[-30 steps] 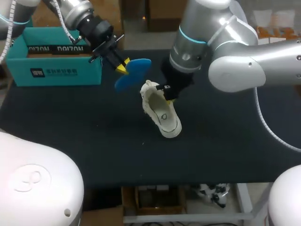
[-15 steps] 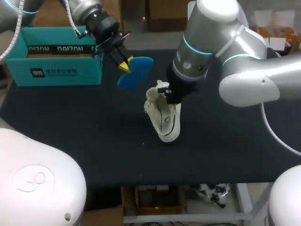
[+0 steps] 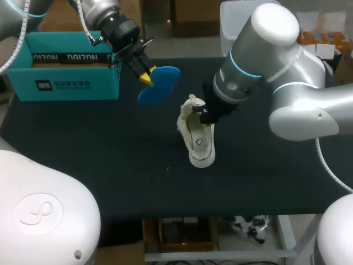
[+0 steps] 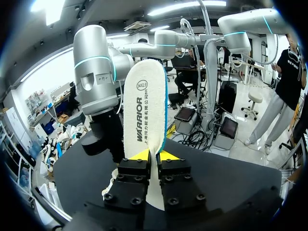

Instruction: Open the shoe tongue, take the insole out of the shoe, put the insole back into the shoe, and pack the shoe into the shoebox

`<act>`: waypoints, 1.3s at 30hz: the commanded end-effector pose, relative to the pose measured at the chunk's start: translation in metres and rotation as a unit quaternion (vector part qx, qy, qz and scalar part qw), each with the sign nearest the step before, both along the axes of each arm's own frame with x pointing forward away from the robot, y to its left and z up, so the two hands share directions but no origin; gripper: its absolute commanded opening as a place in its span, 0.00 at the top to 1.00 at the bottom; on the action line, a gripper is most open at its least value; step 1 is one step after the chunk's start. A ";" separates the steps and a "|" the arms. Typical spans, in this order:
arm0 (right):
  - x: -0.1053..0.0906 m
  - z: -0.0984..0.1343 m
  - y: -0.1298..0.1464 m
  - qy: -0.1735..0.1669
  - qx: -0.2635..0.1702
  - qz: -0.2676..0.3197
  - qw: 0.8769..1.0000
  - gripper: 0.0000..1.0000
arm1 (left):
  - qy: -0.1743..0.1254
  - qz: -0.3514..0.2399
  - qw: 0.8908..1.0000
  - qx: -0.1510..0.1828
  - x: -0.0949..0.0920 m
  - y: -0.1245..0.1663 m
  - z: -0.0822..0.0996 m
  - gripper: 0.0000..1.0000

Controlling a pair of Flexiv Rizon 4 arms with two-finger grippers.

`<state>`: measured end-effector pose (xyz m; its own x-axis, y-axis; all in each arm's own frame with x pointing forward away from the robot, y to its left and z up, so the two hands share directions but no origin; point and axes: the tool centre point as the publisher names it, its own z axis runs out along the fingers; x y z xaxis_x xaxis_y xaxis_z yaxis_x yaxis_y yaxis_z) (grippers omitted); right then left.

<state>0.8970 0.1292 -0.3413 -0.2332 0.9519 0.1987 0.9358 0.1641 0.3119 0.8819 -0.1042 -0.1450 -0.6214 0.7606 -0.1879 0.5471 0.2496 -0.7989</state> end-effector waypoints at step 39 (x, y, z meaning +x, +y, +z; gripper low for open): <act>-0.058 0.073 -0.067 0.018 0.048 0.041 0.998 0.00 | -0.015 -0.130 0.987 -0.090 -0.068 -0.020 -0.007 1.00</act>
<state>0.8472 0.0724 -0.2872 -0.2912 0.9069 0.3044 0.9329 0.1987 0.3005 0.8192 -0.1206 -0.1473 -0.3994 0.8493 -0.3453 0.5957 -0.0459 -0.8019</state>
